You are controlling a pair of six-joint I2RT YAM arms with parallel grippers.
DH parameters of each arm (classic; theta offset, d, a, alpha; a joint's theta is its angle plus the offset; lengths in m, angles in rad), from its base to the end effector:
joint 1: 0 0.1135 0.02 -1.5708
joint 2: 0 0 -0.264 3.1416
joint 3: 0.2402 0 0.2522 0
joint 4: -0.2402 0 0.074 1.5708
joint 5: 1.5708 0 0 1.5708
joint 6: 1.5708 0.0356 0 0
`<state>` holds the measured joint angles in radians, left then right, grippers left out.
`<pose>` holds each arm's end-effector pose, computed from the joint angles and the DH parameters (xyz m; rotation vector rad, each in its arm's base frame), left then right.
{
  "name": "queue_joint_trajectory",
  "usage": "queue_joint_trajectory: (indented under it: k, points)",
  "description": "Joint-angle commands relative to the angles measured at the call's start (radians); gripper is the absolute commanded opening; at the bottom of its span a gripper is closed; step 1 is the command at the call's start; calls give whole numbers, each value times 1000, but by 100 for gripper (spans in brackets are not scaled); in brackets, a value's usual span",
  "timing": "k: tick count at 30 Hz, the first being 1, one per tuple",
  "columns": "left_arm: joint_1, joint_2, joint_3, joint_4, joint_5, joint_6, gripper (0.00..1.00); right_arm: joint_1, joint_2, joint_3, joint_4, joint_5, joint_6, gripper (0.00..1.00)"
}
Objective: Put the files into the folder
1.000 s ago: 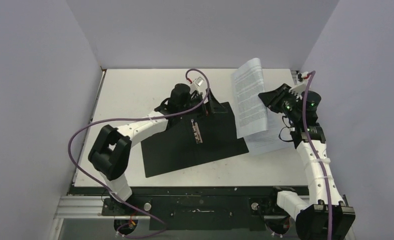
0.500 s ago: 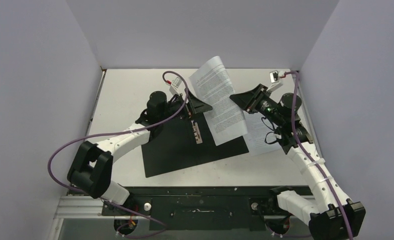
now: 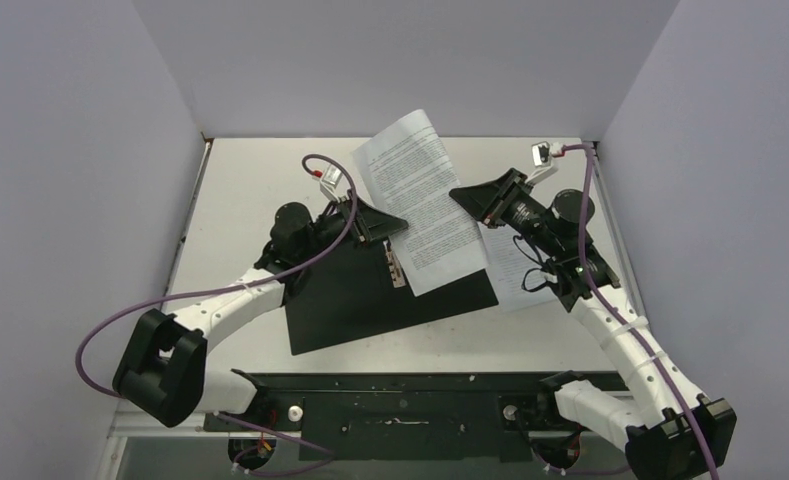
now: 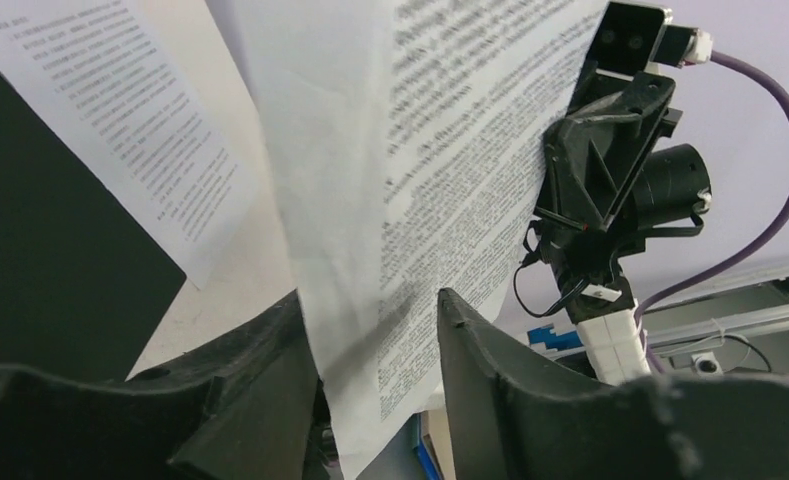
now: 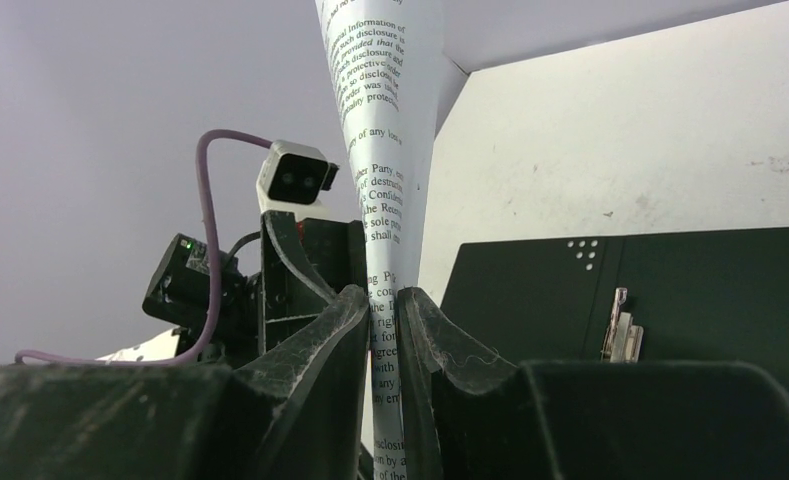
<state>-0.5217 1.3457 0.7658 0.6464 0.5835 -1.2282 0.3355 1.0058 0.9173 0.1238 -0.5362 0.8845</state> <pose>0.2523 -0.1677 0.2937 -0.0779 1.8248 -1.7614 0.2135 0.0937 0.3783 -0.0047 1.7114 1.3475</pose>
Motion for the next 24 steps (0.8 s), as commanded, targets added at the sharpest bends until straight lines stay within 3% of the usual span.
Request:
queue_joint_trajectory:
  k: [1, 6, 15, 21, 24]
  points:
    - [6, -47, -23, 140, 29, -32, 36, 8, -9, -20, 64, 30, 7, 19]
    - [7, -61, -62, 179, 43, -49, 0, 11, -11, -40, 58, 30, -2, 19]
    - [9, -144, -72, 168, 57, -20, 0, 12, -31, -57, -1, 30, -72, 28]
    - [9, -215, -20, 25, 99, 78, 0, 11, -46, -90, -3, 22, -121, 48]
    - [9, -247, 4, -44, 125, 120, 0, 10, -56, -101, -4, 18, -141, 67]
